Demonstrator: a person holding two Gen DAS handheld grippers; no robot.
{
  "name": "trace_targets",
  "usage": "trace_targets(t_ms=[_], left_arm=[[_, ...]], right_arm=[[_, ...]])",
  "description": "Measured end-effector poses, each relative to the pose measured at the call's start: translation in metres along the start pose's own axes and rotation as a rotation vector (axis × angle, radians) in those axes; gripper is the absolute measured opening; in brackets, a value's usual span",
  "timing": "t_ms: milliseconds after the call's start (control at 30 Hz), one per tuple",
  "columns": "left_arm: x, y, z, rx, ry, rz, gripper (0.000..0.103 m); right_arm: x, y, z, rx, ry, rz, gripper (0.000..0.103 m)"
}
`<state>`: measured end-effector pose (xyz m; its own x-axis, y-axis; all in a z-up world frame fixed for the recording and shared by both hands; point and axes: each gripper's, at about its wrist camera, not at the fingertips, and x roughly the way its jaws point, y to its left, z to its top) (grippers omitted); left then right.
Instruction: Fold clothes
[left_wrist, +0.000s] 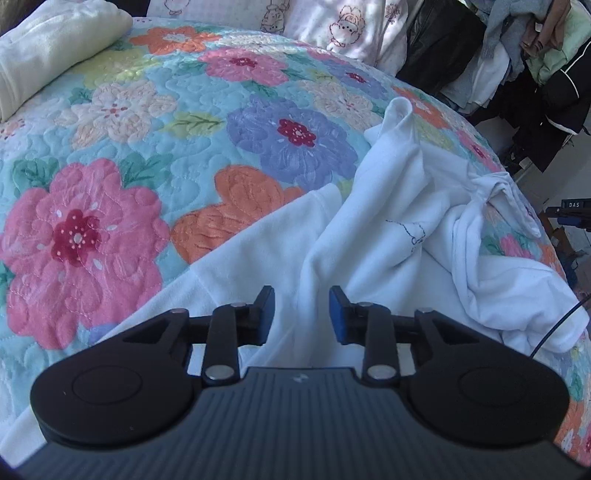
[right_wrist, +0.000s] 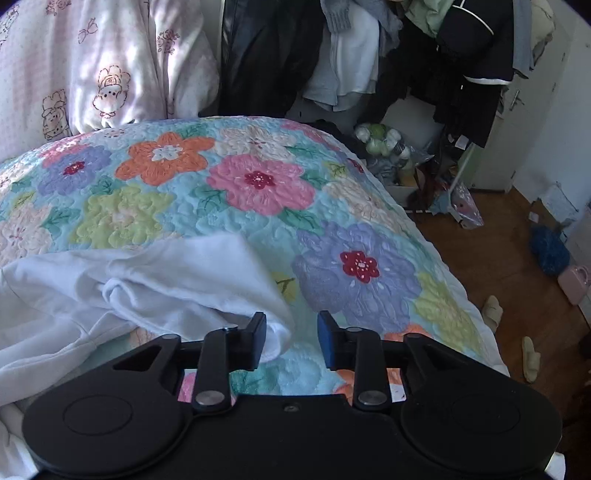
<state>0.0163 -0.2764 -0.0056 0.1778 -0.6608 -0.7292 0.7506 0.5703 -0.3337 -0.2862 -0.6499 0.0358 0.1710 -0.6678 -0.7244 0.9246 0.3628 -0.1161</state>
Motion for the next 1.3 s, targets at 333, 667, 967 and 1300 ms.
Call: trace_targets(t_ms=[333, 667, 967, 1300], left_arm=[[0.017, 0.073, 0.001, -0.115, 0.014, 0.036, 0.047], [0.042, 0.039, -0.003, -0.046, -0.009, 0.027, 0.054], [0.037, 0.013, -0.008, 0.137, 0.012, 0.09, 0.016], [-0.017, 0.027, 0.013, 0.06, -0.248, 0.213, 0.01]], right_arm=[[-0.027, 0.107, 0.028, 0.007, 0.148, 0.682, 0.067], [-0.004, 0.261, 0.024, -0.218, 0.254, 0.62, 0.074], [0.016, 0.253, -0.012, -0.328, 0.167, 0.607, 0.014], [-0.039, 0.238, 0.017, -0.242, 0.01, 0.713, 0.013]])
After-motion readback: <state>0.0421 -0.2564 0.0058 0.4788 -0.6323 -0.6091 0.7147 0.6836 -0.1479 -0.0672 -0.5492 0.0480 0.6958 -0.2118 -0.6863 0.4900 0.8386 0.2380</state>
